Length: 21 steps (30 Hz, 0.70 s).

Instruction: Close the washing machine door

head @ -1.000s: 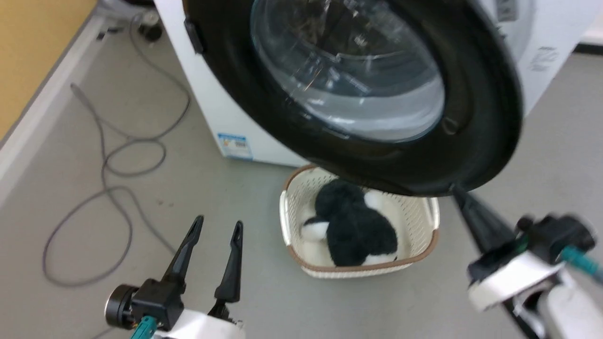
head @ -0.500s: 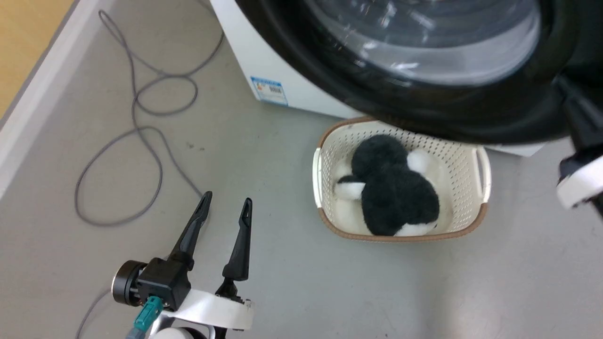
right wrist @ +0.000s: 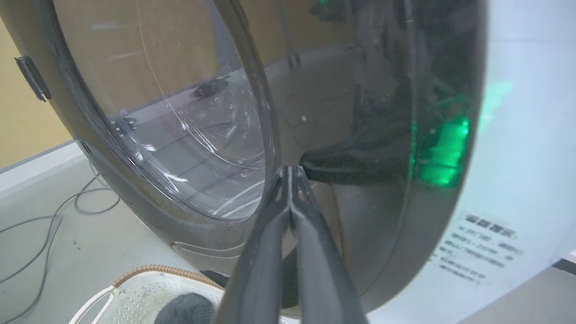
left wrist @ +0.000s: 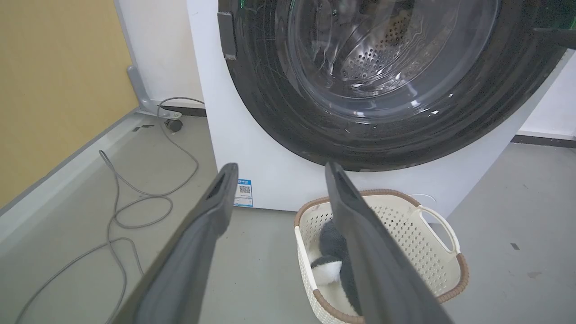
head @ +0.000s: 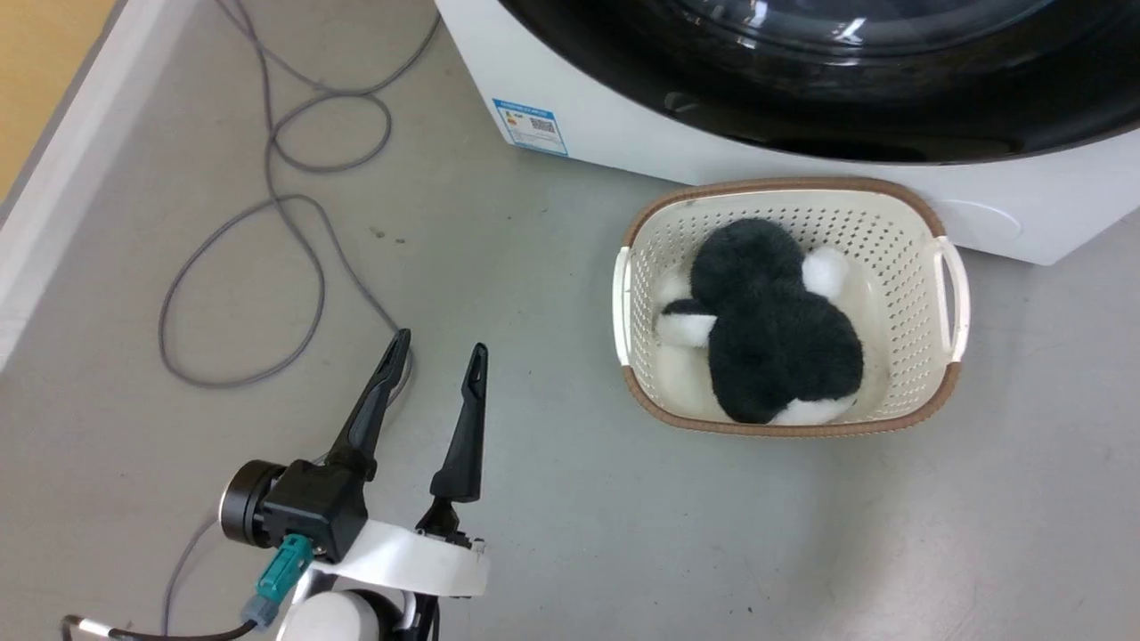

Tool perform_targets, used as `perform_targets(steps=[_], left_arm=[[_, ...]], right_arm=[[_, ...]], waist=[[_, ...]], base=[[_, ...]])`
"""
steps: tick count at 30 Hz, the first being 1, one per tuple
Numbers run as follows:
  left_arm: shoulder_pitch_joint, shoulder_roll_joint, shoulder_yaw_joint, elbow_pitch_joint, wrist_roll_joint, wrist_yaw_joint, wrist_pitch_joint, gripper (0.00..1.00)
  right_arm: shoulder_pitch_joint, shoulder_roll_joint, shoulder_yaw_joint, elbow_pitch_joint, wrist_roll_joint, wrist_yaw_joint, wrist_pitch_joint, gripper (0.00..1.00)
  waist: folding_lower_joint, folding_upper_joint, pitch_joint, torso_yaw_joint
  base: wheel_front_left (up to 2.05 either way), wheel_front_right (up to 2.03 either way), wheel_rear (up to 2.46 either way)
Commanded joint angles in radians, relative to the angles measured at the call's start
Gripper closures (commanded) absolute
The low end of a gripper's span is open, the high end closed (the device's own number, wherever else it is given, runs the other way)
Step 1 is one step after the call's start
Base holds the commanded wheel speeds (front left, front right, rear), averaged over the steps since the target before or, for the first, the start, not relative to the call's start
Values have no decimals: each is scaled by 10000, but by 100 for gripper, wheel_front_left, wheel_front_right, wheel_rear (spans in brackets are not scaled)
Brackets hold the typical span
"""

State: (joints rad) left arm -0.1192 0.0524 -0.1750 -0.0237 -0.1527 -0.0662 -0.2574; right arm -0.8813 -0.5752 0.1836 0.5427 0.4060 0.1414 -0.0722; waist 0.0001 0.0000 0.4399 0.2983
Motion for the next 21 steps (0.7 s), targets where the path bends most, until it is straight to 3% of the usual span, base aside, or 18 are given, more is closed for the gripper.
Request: perform_targets(steps=[1,10,21], left_arm=[[-166,-17,-23,13,-55,-14,-43,0],[-172,-20,-104,59,-199,174,-43,0],[219,-21,350,192,-116,128,-43,0]], right_arm=[[-357,-200,-190,291,10,-107,9,100],[-885,-70,-271,1446,-138,-107,-349,100],[787,628,453,1570,400,-107,-1492,100]], waist=[[-1,0,16,40],[-1,0,-207,13],[-1,0,-1773,-678]], base=[[0,0,0],[0,0,0],[0,0,0]])
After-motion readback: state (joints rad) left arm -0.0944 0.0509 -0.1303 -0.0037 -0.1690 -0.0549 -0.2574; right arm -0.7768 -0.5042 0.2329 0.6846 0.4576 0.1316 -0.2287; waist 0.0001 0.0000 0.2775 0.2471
